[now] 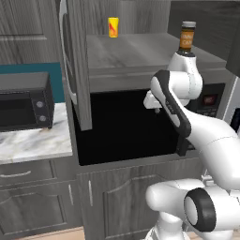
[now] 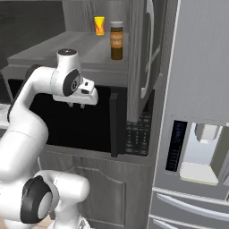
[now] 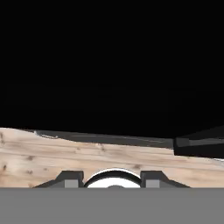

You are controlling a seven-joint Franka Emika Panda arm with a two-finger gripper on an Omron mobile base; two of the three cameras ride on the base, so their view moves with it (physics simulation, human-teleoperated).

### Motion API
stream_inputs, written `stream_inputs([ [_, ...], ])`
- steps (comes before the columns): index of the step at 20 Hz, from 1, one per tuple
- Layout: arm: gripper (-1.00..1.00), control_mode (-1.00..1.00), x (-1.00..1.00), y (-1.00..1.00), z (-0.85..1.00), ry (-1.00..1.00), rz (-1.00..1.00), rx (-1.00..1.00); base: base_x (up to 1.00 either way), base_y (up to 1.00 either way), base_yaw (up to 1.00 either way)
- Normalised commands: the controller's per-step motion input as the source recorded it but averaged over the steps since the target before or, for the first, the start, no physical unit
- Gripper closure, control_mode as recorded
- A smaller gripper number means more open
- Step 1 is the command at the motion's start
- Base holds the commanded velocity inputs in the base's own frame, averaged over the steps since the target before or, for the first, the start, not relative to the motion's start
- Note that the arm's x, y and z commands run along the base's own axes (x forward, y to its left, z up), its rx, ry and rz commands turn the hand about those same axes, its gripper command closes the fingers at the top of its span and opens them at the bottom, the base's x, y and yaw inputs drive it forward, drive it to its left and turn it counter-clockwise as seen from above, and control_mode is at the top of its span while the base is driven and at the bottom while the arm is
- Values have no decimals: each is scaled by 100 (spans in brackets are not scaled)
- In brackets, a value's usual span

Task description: Take the cinnamon bottle from the cabinet and place it on the dining table, next to the plate with the cupcake. Then take the chocolate from the dining counter and place it on the cupcake plate.

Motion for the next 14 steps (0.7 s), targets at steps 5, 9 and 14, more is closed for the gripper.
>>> stream_inputs([
  [5, -100, -100, 0, 2, -5, 0, 1, -2, 0, 0, 0],
  [9, -100, -100, 1, 3, 21, -31, 1, 0, 0, 0, 0],
  [14, -100, -100, 9, 1, 80, -55, -10, -4, 0, 0, 0],
])
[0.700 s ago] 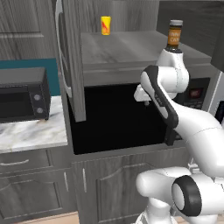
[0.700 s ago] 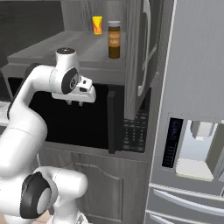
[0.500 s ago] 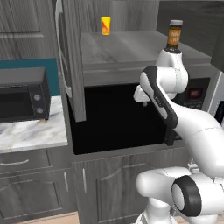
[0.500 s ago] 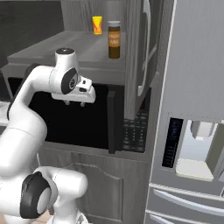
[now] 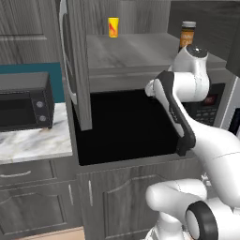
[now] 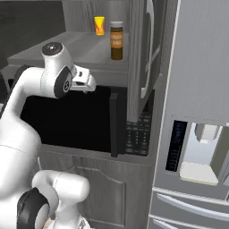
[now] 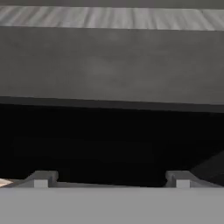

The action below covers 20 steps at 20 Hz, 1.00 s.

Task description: Take the cinnamon bottle from the cabinet and place it on the dining table, next to the plate with the cupcake. Then take the chocolate from the dining counter and place it on the cupcake plate.

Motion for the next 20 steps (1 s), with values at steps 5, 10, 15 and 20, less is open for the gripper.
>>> stream_inputs([
  [5, -100, -100, 16, -9, 96, -48, -29, -13, 0, 0, 0],
  [10, -100, -100, 1, -34, 100, -47, -18, -10, 0, 0, 0],
  [15, -100, -100, 9, -23, 55, -30, 0, -1, 0, 0, 0],
  [20, -100, -100, 25, -68, 63, -4, 0, 10, 0, 0, 0],
])
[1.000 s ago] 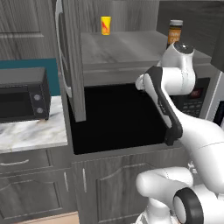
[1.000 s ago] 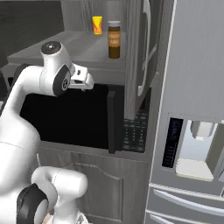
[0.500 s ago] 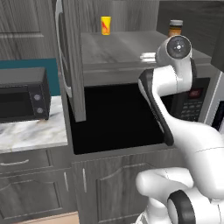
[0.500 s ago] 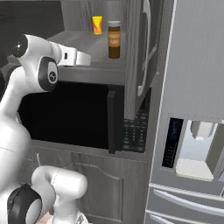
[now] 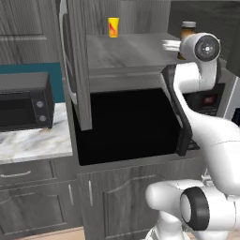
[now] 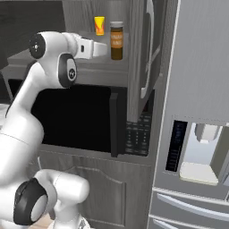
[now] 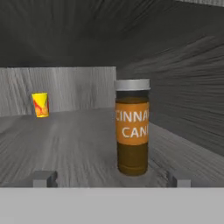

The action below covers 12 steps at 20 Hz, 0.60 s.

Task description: Take the cinnamon bottle from the cabinet and place it on the dining table, next to the plate with the cupcake. Then take the chocolate from the dining counter and place it on the cupcake plate.

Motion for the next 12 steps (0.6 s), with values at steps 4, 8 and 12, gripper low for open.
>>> stream_inputs([
  [4, -100, -100, 29, -69, 55, 10, -3, 19, 0, 0, 0],
  [8, -100, -100, 19, -9, 3, 28, 0, 4, 0, 0, 0],
  [12, -100, -100, 29, -14, -33, 16, 10, 8, 0, 0, 0],
])
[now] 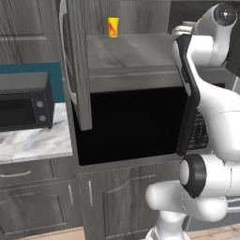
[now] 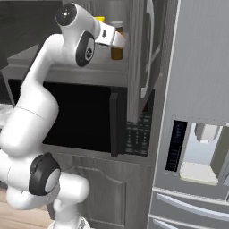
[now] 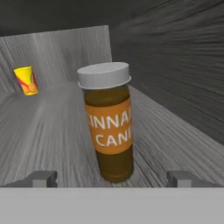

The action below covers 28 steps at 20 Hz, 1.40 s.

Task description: Take the cinnamon bottle from the cabinet and place it on the dining table, next to the plate with the cupcake. Then take the chocolate from the dining counter and place it on the cupcake plate.

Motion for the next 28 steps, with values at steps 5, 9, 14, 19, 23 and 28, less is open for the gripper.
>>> stream_inputs([
  [5, -100, -100, 68, 0, -44, 9, 8, 1, 0, 0, 0],
  [9, -100, -100, 48, -3, 3, 0, 0, 0, 0, 0, 0],
  [14, -100, -100, 36, -1, 0, -2, -3, 0, 0, 0, 0],
  [19, -100, -100, 25, -2, 0, -3, -3, 0, 0, 0, 0],
  [23, 100, -100, 22, -7, 0, -5, -2, 0, 0, 0, 0],
  [28, 100, -100, 12, -7, -2, -3, -1, 0, 0, 0, 0],
])
